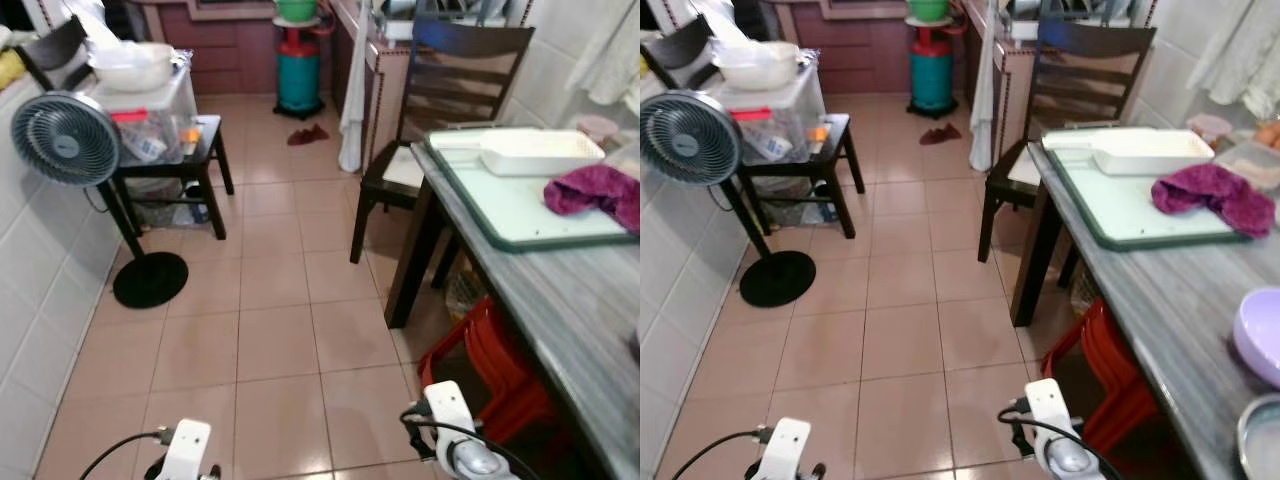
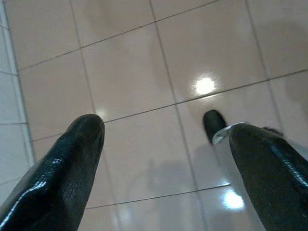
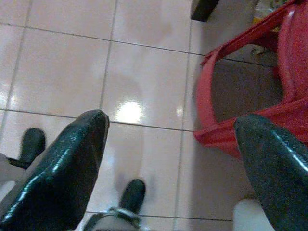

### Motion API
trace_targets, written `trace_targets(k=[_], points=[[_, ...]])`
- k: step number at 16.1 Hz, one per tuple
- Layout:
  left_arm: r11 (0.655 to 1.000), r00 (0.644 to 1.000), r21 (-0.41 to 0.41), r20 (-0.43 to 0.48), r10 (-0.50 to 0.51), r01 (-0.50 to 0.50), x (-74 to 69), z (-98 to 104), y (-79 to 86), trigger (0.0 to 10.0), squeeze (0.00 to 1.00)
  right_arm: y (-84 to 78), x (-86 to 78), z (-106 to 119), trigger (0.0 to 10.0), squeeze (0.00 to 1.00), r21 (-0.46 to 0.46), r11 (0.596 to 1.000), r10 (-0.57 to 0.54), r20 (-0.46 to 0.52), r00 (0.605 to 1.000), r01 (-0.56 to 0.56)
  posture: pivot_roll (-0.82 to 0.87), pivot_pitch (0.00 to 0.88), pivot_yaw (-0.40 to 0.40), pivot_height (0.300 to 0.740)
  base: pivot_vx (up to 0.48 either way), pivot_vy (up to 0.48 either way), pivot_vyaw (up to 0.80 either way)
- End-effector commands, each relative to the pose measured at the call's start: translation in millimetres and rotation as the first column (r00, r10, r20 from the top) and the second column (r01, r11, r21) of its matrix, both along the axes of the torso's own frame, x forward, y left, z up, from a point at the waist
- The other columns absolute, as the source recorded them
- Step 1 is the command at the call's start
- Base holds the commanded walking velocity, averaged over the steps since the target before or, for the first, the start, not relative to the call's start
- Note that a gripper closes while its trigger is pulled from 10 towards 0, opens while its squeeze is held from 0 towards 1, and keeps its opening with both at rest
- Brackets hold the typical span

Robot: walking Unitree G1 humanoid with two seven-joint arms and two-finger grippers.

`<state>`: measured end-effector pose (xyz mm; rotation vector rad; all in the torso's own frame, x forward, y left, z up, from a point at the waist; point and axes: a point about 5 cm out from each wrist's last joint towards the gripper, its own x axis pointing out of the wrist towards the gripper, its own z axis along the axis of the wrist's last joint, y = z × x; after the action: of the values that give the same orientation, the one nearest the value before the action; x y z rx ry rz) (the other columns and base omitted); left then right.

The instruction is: Setting the table

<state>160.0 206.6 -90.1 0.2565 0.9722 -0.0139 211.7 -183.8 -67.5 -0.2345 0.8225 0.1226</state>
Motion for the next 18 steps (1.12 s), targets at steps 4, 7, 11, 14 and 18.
trace_targets(k=[4, 7, 11, 14, 18], points=[[1.000, 1.000, 0.005, -0.009, -0.012, 0.012, -1.3, -0.7, -0.2, 10.0, 0.00, -8.4, -9.9, -4.9, 10.0, 0.00, -0.015, 1.000, -0.023, -0.037, 0.999, 0.023, -0.11, 0.000, 0.029, 0.740, 0.000, 0.404, 0.00], [1.000, 1.000, 0.012, -0.009, -0.019, 0.019, -0.7, -0.3, 0.6, 10.0, 0.00, -4.4, -6.1, -3.4, 10.0, 0.00, -0.010, 1.000, -0.023, -0.028, 0.999, 0.023, -0.11, 0.000, 0.043, 0.740, 0.000, 0.480, 0.00], [0.998, 0.999, 0.045, -0.011, -0.043, 0.043, 0.5, 0.6, 3.3, 10.0, 0.00, 3.7, -3.9, -3.1, 10.0, 0.00, 0.008, 1.000, -0.013, -0.019, 1.000, 0.013, -0.10, 0.000, 0.055, 0.740, 0.000, 0.480, 0.48], [0.997, 0.999, 0.060, -0.015, -0.049, 0.049, -0.2, 0.6, 4.7, 10.0, 0.00, 5.2, -5.2, -3.7, 10.0, 0.00, 0.017, 1.000, -0.008, -0.019, 1.000, 0.008, -0.10, 0.000, 0.056, 0.740, 0.000, 0.480, 0.76], [0.996, 0.998, 0.063, -0.015, -0.062, 0.062, -0.6, 0.2, 3.4, 10.0, 0.00, 6.1, -6.8, -4.7, 10.0, 0.00, 0.020, 1.000, 0.007, -0.027, 1.000, -0.006, -0.09, 0.000, 0.049, 0.740, 0.000, 0.240, 0.55]])
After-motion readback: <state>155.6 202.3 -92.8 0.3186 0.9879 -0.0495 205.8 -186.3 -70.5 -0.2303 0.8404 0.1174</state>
